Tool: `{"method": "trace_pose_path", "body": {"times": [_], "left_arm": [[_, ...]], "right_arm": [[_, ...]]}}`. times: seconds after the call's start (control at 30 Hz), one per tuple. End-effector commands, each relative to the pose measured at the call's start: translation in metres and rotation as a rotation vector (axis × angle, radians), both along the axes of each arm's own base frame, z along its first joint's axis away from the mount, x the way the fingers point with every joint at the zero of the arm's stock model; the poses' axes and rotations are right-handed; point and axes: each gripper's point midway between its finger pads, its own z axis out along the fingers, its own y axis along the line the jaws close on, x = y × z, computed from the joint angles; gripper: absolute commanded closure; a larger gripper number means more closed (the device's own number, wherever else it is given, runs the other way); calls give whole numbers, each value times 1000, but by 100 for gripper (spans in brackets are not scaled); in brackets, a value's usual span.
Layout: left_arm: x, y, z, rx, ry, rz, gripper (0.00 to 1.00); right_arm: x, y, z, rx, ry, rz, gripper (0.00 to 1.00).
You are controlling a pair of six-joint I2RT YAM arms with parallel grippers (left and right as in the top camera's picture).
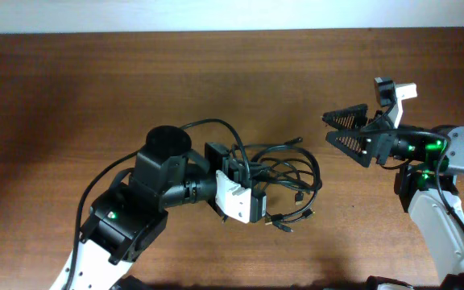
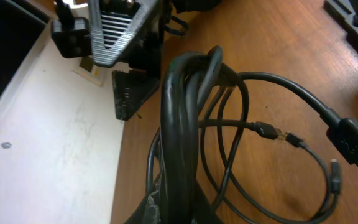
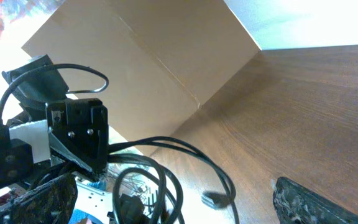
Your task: Untangle cables
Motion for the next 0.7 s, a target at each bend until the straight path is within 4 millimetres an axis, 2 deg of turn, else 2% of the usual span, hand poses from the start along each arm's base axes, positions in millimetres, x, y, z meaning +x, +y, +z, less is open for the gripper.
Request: {"method": "trace_pose_path", "body": {"times": [0.0, 0.17, 0.33, 0.53, 0.67], "left_arm": [[4, -7, -6, 5, 19, -32, 100], [15, -24, -11, -25, 20, -88, 100], [31, -33, -4, -61, -44, -86, 100], [32, -35, -3, -66, -52, -89, 100], [32, -35, -2, -69, -54, -91, 100]], "right_arm": [[-3, 0, 2, -9, 0, 19, 0], [-3, 0, 2, 1, 46, 19, 2], [-3, 0, 2, 20, 131, 20, 2], [-3, 0, 2, 64, 322, 22, 1], [-4, 3, 2, 65, 335, 33, 1]]}}
